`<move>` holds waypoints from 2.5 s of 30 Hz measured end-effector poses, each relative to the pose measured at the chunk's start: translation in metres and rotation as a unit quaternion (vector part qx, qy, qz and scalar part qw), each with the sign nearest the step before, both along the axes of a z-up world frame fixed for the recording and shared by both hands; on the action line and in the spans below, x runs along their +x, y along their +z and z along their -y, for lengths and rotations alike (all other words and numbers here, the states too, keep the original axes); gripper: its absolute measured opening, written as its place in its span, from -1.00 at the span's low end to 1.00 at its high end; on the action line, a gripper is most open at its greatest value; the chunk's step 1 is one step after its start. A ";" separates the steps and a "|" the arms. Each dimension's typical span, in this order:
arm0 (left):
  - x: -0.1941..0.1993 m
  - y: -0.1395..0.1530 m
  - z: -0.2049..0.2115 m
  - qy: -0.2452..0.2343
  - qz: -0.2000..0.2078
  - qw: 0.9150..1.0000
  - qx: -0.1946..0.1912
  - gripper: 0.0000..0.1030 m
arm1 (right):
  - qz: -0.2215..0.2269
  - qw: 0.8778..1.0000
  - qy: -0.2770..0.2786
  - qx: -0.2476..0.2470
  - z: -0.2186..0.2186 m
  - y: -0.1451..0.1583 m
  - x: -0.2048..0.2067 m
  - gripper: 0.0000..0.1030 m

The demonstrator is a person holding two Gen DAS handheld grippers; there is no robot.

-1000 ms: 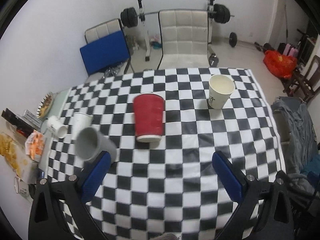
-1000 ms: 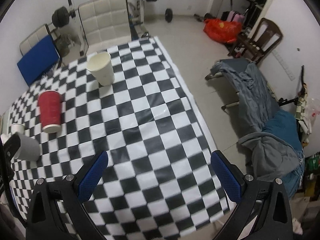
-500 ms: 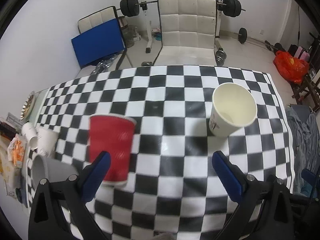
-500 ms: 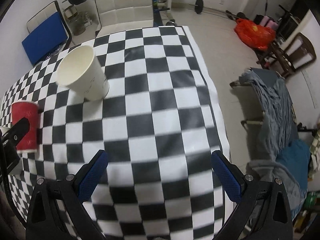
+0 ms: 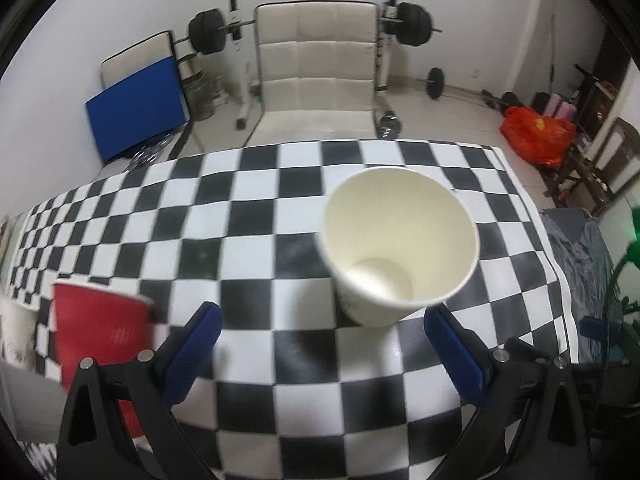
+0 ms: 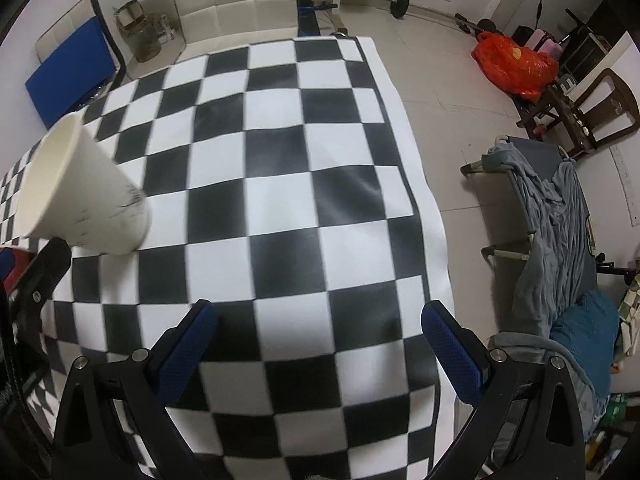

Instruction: Flip cup upright

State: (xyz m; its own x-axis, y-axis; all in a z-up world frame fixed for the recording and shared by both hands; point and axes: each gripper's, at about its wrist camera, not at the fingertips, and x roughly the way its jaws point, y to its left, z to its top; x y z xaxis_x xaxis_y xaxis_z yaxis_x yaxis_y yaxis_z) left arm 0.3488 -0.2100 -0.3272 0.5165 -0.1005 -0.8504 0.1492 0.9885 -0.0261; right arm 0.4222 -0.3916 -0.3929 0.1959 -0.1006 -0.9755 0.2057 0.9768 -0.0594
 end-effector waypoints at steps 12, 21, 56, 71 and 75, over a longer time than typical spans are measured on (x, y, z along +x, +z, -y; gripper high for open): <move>0.019 -0.005 0.017 -0.045 0.064 0.997 -0.022 0.67 | -0.004 1.000 -0.003 -0.004 0.019 -0.021 0.008 1.00; 0.016 0.007 0.016 -0.049 0.072 0.996 -0.030 0.16 | 0.001 1.000 0.007 -0.010 0.013 -0.016 -0.001 1.00; -0.231 0.036 -0.111 -0.066 -0.191 0.979 0.008 0.15 | -0.071 0.997 -0.001 0.033 -0.167 0.051 -0.300 1.00; -0.196 -0.035 -0.091 -0.014 -0.341 0.937 -0.073 0.15 | -0.106 0.994 -0.013 0.036 -0.146 0.041 -0.298 1.00; -0.186 -0.046 -0.091 -0.004 -0.339 0.939 -0.058 0.16 | -0.106 0.993 -0.017 0.040 -0.142 0.039 -0.285 1.00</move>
State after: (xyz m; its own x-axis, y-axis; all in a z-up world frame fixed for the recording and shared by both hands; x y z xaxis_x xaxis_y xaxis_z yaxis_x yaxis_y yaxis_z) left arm 0.1629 -0.1193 -0.3735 -0.1418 -0.2140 -0.9665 0.0668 0.9721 -0.2250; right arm 0.1376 -0.2499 -0.3540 -0.0171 -0.0248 -0.9995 0.2296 0.9729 -0.0280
